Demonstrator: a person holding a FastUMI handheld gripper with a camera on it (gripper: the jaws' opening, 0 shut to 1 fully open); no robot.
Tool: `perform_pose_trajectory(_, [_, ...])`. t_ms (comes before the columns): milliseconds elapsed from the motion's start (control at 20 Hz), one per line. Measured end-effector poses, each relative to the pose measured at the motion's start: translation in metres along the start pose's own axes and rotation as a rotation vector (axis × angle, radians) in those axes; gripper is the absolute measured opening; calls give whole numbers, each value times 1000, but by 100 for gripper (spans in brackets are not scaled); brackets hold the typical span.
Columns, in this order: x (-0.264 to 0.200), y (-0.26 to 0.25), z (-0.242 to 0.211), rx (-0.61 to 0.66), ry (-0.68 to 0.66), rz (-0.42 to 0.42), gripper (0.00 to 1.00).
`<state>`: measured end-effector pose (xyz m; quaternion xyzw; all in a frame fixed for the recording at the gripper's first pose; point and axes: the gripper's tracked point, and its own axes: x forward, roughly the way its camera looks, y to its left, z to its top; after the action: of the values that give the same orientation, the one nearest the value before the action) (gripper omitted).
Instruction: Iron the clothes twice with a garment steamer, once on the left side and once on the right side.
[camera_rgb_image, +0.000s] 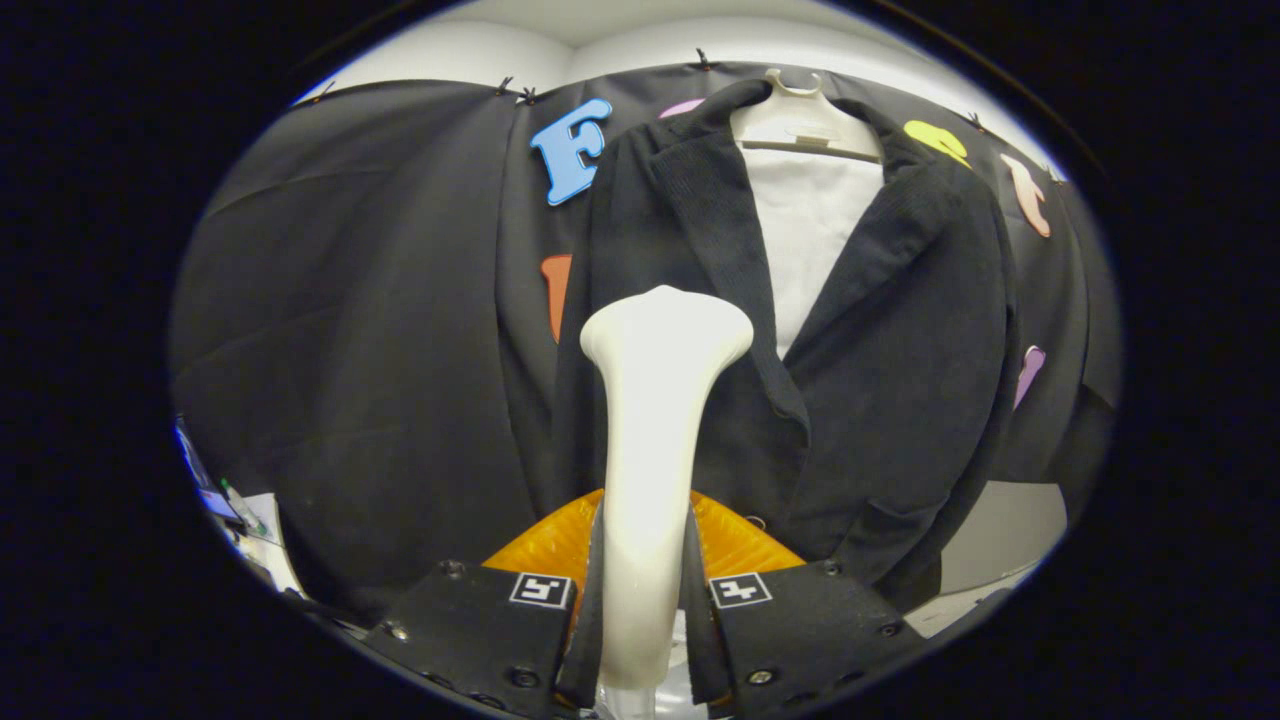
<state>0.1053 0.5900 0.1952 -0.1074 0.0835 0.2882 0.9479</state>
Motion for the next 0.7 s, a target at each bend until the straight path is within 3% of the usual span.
perform_pose_trajectory(700, [12,-14,-84,23,130,3,37])
